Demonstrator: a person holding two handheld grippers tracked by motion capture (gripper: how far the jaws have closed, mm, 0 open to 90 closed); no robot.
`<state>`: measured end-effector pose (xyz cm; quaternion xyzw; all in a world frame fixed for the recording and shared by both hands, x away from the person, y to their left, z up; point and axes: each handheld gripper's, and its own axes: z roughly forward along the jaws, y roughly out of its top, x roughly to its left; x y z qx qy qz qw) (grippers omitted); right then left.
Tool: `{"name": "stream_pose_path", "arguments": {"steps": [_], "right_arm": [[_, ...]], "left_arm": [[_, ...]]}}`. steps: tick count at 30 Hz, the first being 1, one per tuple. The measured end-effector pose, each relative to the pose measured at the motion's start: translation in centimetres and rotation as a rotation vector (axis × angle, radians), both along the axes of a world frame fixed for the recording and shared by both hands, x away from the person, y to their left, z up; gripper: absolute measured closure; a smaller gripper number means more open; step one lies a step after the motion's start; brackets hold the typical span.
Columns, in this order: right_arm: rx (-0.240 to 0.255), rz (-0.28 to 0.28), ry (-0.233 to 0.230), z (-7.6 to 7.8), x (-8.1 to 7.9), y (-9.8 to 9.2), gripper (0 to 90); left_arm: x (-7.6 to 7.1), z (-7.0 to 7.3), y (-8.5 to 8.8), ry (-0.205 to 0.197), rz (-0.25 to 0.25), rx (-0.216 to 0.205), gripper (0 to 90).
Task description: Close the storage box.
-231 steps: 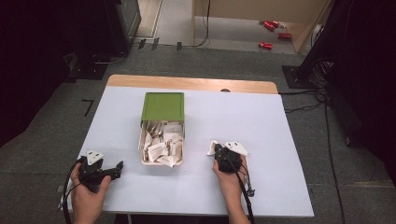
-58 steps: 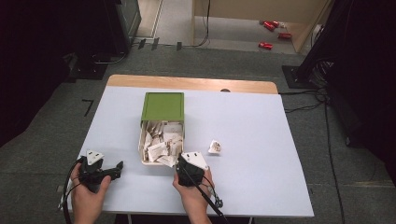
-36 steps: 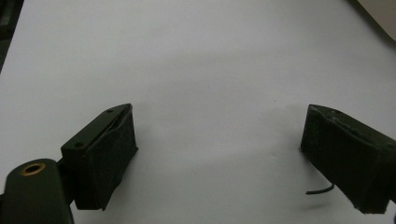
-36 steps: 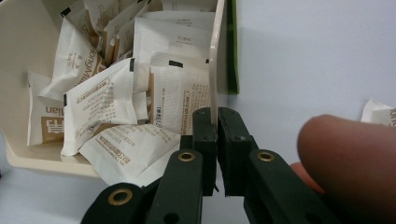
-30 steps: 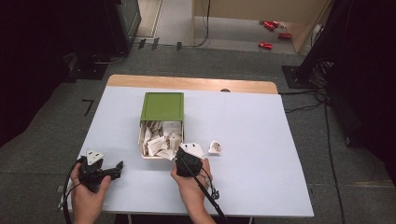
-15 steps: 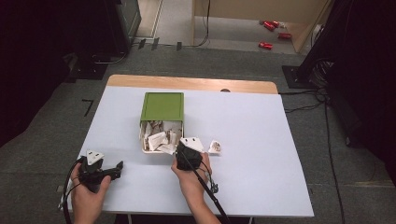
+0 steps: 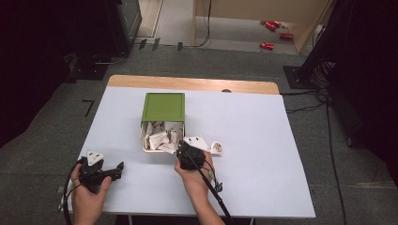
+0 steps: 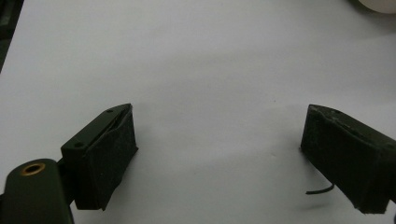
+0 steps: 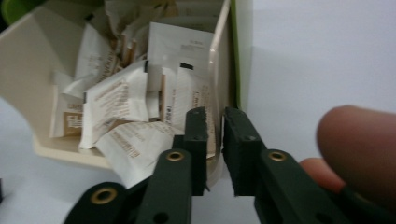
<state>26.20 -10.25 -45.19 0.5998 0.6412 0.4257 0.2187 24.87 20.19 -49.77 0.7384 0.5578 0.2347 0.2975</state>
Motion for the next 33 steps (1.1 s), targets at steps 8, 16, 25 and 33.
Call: {"name": "stream_pose_path", "arguments": {"steps": [8, 16, 25, 33], "right_arm": [[-0.009, 0.028, -0.034, 0.5, -2.3, -0.8, 75.0], [-0.015, 0.042, -0.009, -0.8, -3.8, -1.3, 76.0], [-0.021, 0.058, 0.005, -1.9, -3.6, 0.1, 76.6], [-0.036, 0.033, 0.004, -1.9, -3.0, 0.7, 77.1]], "left_arm": [[0.0, 0.0, 0.0, 0.000, 0.000, 0.000, 10.9], [0.0, 0.0, 0.0, 0.000, 0.000, 0.000, 10.9], [0.0, 0.0, 0.0, 0.000, 0.000, 0.000, 10.9], [0.0, 0.0, 0.0, 0.000, 0.000, 0.000, 10.9]]}}
